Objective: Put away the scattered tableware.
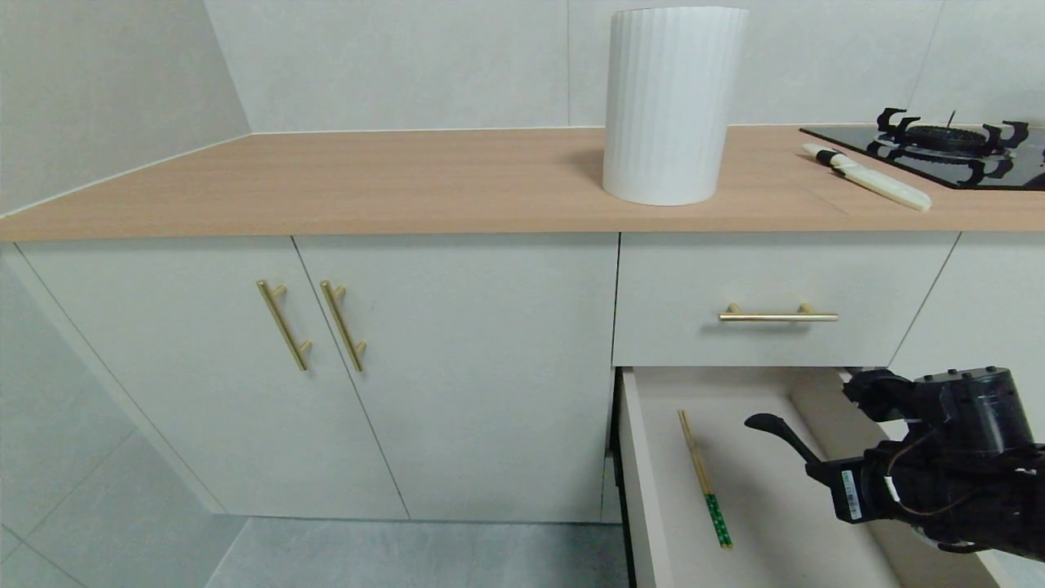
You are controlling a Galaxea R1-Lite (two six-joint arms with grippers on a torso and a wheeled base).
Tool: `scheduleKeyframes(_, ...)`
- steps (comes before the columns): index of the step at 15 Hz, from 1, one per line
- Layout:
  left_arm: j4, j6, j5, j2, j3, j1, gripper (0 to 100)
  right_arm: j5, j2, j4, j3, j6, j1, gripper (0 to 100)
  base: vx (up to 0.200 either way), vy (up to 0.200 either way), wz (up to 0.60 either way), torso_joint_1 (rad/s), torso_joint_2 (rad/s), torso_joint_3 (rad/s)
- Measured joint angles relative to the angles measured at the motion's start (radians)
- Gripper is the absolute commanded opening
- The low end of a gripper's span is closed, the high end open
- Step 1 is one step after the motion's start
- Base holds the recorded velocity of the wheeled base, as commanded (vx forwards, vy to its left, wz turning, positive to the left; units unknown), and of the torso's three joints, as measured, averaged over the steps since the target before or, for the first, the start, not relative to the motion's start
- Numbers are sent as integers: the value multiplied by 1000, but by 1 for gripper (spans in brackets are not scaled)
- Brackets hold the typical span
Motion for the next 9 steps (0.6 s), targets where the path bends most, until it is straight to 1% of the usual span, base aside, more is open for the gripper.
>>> scheduleKeyframes(3,0,0,0,0,0,0,100,-76,114,-120,-7,39,12,0,0,0,0,0,0,0)
scheduleKeyframes(5,0,0,0,0,0,0,100,-119,228,-246,-5,57,14,0,0,0,0,0,0,0)
scheduleKeyframes(7,0,0,0,0,0,0,100,-141,326,-320,-2,64,15,0,0,0,0,0,0,0)
scheduleKeyframes(9,0,0,0,0,0,0,100,-147,407,-362,-2,64,15,0,0,0,0,0,0,0)
